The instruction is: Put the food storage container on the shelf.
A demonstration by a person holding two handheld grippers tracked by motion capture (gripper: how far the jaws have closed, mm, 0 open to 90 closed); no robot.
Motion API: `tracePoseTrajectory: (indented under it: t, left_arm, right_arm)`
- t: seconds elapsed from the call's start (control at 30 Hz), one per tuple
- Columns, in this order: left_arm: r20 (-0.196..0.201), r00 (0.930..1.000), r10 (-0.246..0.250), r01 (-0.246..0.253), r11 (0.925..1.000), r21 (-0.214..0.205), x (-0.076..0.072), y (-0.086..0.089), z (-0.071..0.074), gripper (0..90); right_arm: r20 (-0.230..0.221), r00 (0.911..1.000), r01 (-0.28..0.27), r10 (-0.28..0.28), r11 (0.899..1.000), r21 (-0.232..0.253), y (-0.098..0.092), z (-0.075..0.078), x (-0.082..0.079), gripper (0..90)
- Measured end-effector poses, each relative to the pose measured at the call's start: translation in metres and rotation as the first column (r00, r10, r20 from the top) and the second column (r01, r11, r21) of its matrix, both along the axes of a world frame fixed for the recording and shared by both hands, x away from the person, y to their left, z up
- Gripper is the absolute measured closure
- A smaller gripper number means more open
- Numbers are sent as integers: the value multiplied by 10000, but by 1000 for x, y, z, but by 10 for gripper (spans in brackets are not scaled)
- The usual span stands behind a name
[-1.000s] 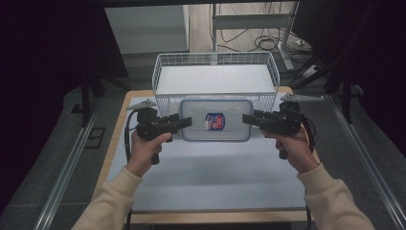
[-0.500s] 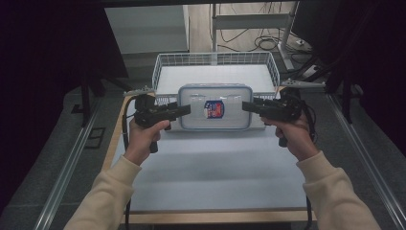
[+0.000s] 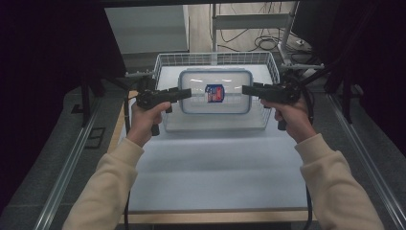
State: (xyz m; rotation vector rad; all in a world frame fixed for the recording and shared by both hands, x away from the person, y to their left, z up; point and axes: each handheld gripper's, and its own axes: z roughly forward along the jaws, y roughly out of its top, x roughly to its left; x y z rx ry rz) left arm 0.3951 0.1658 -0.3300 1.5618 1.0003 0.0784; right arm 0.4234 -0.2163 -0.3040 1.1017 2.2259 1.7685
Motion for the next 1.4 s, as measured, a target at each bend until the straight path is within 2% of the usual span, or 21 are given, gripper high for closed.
tracePoseTrajectory:
  t: [0.17,0.47,0.6,0.77,0.9,0.97,1.13,1.4]
  left_arm:
    - [-57,10000,-80,80,10000,15,19,2,7,448]
    - [-221,9997,42,-47,9997,-230,43,9,12,447]
    - [-482,9988,61,-77,9994,-332,54,10,12,447]
    - [-933,9955,149,-208,9978,-623,69,9,4,442]
    - [-924,9954,268,-334,9970,-705,74,9,2,445]
    - [-1113,9932,351,-440,9959,-785,76,8,3,444]
    - [-1273,9901,587,-644,9970,-418,83,4,6,414]
    - [-1729,9821,741,-930,9902,-1041,98,3,0,400]
  right_arm:
    - [-122,9999,71,-70,9999,75,1,10,17,530]
    - [-498,9985,247,-238,9995,178,8,15,41,530]
    - [-583,9978,325,-316,9994,146,10,16,50,529]
    - [-902,9947,500,-487,9987,116,11,13,64,529]
    - [-1238,9910,532,-507,9984,173,10,10,72,527]
    - [-1408,9885,592,-554,9980,230,10,9,78,521]
    - [-1569,9848,789,-740,9966,255,12,9,84,512]
    - [-2014,9747,1080,-974,9932,424,12,5,95,498]
